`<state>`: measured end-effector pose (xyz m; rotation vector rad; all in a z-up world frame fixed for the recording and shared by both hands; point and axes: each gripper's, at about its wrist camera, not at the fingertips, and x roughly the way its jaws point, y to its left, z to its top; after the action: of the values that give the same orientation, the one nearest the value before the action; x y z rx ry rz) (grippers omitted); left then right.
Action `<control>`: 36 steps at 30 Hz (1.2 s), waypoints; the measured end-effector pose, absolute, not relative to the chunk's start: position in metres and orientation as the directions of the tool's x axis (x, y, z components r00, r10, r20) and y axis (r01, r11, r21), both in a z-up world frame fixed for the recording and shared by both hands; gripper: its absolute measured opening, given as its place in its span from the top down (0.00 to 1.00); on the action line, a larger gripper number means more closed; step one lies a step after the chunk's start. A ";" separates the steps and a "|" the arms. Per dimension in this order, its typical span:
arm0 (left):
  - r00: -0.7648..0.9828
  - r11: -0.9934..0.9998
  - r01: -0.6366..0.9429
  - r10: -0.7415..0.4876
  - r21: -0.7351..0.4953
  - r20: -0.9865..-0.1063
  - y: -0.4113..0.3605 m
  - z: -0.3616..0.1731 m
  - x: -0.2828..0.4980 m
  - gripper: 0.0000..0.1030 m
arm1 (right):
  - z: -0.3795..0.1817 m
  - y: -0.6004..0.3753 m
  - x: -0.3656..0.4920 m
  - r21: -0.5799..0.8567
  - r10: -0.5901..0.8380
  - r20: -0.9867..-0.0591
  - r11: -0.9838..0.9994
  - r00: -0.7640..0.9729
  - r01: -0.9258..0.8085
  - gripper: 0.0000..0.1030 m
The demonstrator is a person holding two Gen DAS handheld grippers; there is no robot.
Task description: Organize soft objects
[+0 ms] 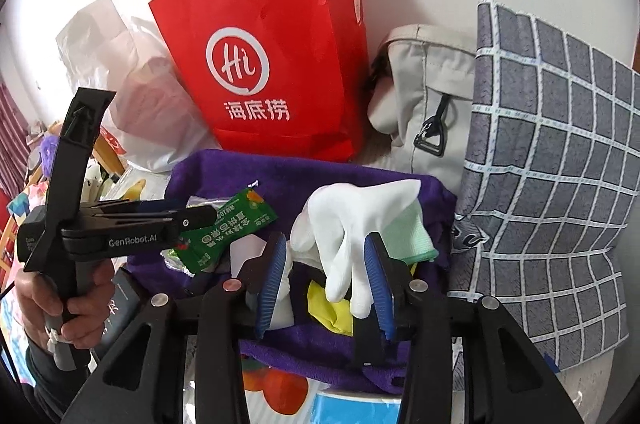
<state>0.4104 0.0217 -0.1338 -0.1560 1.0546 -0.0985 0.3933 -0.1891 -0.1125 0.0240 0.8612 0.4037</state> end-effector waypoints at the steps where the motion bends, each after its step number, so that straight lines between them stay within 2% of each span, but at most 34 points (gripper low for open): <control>1: 0.494 0.986 0.007 -0.150 -0.169 -0.856 0.021 -0.130 0.407 0.47 | -0.109 -0.190 0.391 0.186 0.356 -0.728 0.925 0.586 -0.331 0.60; 4: 0.506 0.987 0.010 -0.141 -0.157 -0.851 0.018 -0.120 0.393 0.43 | -0.102 -0.193 0.381 0.192 0.355 -0.722 0.927 0.594 -0.321 0.49; 9: 0.519 0.994 0.017 -0.100 -0.107 -0.849 0.011 -0.100 0.364 0.43 | -0.086 -0.195 0.350 0.112 0.270 -0.721 0.954 0.638 -0.278 0.28; 12: 0.536 0.994 0.013 -0.097 -0.106 -0.838 0.011 -0.085 0.339 0.38 | -0.076 -0.197 0.331 0.108 0.255 -0.719 0.960 0.647 -0.258 0.22; 21: 0.596 0.999 -0.001 -0.040 -0.050 -0.802 0.007 -0.051 0.247 0.31 | -0.056 -0.200 0.255 0.116 0.213 -0.721 0.975 0.660 -0.188 0.15; 26: 0.625 0.998 0.012 -0.052 -0.057 -0.779 -0.002 -0.036 0.197 0.23 | -0.052 -0.206 0.212 0.140 0.218 -0.726 0.975 0.653 -0.170 0.11; 31: 0.645 1.000 0.016 -0.022 -0.015 -0.764 -0.013 -0.030 0.154 0.22 | -0.052 -0.214 0.170 0.135 0.193 -0.731 0.981 0.654 -0.138 0.09; 33: 0.650 1.000 0.008 -0.010 -0.007 -0.760 -0.015 -0.028 0.139 0.17 | -0.051 -0.216 0.154 0.117 0.171 -0.729 0.985 0.663 -0.125 0.02; 35: 0.655 1.000 0.002 0.000 0.003 -0.756 -0.016 -0.028 0.124 0.09 | -0.049 -0.218 0.134 0.090 0.142 -0.722 0.990 0.677 -0.111 0.01; 36: 0.658 1.000 -0.001 0.010 0.012 -0.753 -0.017 -0.028 0.116 0.09 | -0.049 -0.219 0.127 0.083 0.135 -0.721 0.991 0.679 -0.108 0.00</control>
<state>0.1155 -0.0171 -0.0279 0.0109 0.8532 0.0060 0.1266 -0.2185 -0.0486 0.0343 0.8126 0.1364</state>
